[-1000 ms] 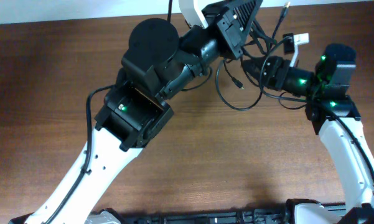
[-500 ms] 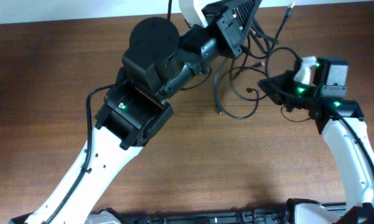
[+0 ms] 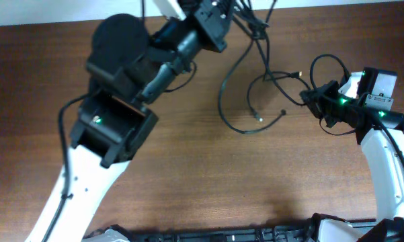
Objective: Untangle cables
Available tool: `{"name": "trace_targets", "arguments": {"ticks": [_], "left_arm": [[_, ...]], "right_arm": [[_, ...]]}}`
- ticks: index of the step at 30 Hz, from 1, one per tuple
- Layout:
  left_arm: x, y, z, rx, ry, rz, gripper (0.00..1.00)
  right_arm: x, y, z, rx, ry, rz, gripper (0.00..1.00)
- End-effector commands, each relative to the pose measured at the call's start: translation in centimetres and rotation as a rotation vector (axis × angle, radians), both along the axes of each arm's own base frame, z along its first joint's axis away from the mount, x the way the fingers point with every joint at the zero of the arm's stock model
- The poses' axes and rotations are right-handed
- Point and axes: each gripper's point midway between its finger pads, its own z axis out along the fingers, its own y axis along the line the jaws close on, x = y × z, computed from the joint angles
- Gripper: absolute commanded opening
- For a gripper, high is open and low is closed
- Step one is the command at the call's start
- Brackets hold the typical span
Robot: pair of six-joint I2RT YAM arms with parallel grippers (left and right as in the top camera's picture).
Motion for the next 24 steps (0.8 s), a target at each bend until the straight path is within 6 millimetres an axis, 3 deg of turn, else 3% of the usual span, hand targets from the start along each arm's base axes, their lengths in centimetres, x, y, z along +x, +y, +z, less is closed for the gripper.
{"name": "trace_targets", "arguments": {"ticks": [1, 3, 6, 8, 16, 18, 20, 22, 24], "left_arm": [[-2.3, 3.4, 2.9, 0.111, -0.179, 0.084, 0.0], [-2.5, 3.8, 1.5, 0.238, -0.204, 0.105, 0.0], [-2.6, 3.9, -0.5, 0.366, -0.204, 0.104, 0.0], [-2.5, 3.8, -3.3, 0.477, -0.159, 0.085, 0.0], [-2.6, 3.9, -14.6, 0.837, 0.089, -0.052, 0.03], [-2.5, 3.8, -17.5, 0.894, 0.18, -0.087, 0.19], [-2.2, 3.7, -19.9, 0.939, 0.254, -0.116, 0.63], [-1.8, 3.5, -22.0, 0.977, 0.314, -0.136, 0.94], [-0.9, 3.7, -23.4, 1.013, 0.35, -0.118, 0.99]], "right_arm": [[0.0, -0.8, -0.3, -0.038, 0.001, -0.011, 0.34], [0.0, -0.9, -0.4, -0.049, 0.003, -0.016, 0.49], [0.0, -1.0, -0.4, -0.052, 0.003, -0.018, 0.61], [0.1, -1.0, -0.4, -0.052, 0.0, -0.018, 0.68], [0.1, -1.0, -0.4, -0.052, 0.0, -0.017, 0.73], [0.1, -1.0, -0.4, -0.052, 0.0, -0.017, 0.73], [0.1, -1.0, -0.4, -0.051, 0.0, -0.016, 0.73], [0.1, -0.9, -0.4, -0.049, -0.001, -0.014, 0.73], [0.0, -0.9, -0.4, -0.049, -0.001, -0.013, 0.73]]}}
